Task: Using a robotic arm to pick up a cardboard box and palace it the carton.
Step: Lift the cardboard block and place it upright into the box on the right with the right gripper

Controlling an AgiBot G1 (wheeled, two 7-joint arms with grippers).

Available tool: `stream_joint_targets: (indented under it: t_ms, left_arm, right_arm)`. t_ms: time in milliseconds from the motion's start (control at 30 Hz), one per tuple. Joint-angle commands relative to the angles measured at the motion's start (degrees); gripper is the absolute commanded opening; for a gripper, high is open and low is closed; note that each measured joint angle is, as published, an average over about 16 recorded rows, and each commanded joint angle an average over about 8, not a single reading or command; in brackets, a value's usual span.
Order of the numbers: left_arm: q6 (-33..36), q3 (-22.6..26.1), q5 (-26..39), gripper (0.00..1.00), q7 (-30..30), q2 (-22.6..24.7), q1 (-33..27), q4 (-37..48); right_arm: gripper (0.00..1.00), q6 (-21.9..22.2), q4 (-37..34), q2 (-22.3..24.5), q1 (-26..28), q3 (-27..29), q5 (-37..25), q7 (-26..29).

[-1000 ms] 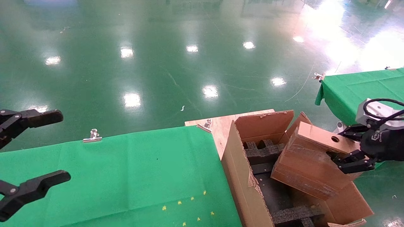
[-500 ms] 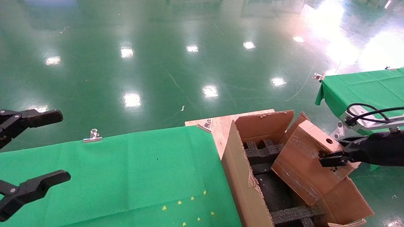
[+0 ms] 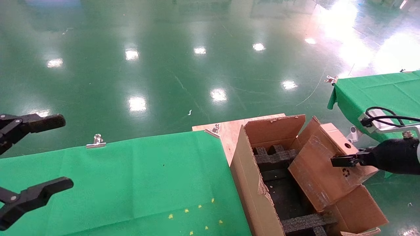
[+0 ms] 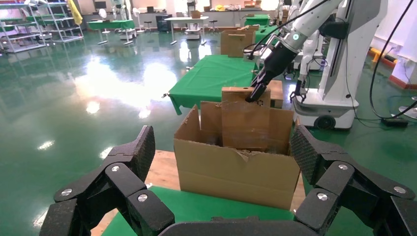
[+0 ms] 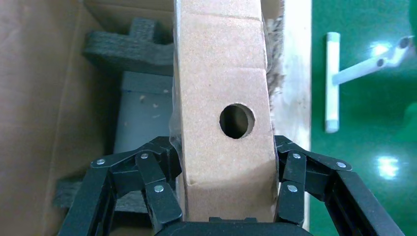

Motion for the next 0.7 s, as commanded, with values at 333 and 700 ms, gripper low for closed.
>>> stream_joint_targets:
  t_ms: [333,700]
  left_arm:
    - [-0.01,0.0,0.0,1.0,0.0,0.0,0.0,0.01]
    - [-0.01,0.0,0.0,1.0,0.0,0.0,0.0,0.01]
  right_arm:
    - [0.0,0.9,-1.2,-0.88,-0.19,-0.25,-1.99,4.53]
    - [0.0,3.26,0.05,-4.13,-1.99,-2.27,-12.02,19.27]
